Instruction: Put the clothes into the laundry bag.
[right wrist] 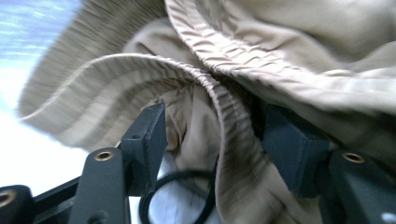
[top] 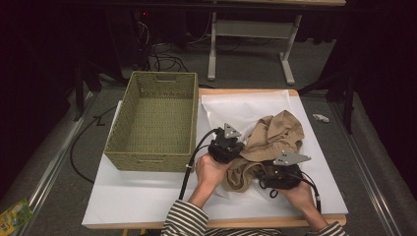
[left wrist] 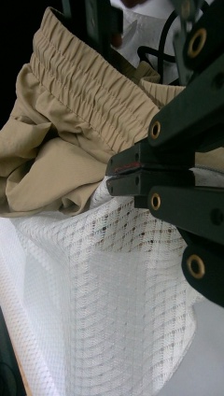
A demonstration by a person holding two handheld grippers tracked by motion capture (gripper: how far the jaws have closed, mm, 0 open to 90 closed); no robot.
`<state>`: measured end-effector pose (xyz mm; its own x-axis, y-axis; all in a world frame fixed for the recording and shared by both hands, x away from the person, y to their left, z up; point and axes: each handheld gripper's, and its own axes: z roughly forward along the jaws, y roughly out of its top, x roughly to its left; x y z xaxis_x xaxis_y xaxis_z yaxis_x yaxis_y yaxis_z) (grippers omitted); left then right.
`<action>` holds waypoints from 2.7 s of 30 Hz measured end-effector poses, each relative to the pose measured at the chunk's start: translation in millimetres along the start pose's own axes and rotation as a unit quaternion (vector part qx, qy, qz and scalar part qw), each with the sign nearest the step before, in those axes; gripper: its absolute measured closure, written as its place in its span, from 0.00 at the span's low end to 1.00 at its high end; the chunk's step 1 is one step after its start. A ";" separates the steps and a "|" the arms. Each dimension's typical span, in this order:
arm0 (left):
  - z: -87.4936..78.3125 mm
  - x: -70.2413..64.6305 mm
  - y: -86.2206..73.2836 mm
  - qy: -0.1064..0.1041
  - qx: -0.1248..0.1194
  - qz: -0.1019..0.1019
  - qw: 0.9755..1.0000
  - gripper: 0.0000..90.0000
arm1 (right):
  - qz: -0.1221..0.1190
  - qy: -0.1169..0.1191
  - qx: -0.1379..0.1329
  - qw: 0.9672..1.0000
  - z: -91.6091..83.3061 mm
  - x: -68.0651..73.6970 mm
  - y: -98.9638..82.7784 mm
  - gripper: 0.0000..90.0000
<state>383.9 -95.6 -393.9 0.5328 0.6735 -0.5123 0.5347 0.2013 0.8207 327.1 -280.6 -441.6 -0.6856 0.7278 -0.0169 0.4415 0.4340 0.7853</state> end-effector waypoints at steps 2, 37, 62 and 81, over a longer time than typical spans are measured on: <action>-0.2 0.7 -0.1 0.000 0.000 -0.003 1.000 0.99 | -0.013 -0.007 -0.017 1.000 -13.4 1.3 -1.9 0.44; -2.9 5.2 -3.4 -0.005 -0.001 -0.009 1.000 0.99 | 0.011 -0.018 0.050 0.999 26.0 -63.9 68.1 0.33; 3.2 1.2 14.9 0.006 -0.018 -0.016 1.000 0.99 | -0.104 0.035 0.006 0.994 -29.4 -2.8 38.7 0.97; -11.0 -14.1 20.2 -0.048 -0.015 -0.030 0.998 0.99 | -0.060 0.015 0.046 0.997 31.8 -0.4 53.8 0.96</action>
<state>379.9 -93.3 -367.4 0.5616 0.5884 -0.5818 0.5484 0.2619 0.7942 369.5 -240.6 -419.0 -0.7535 0.6516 -0.0870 0.4058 0.5652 0.7183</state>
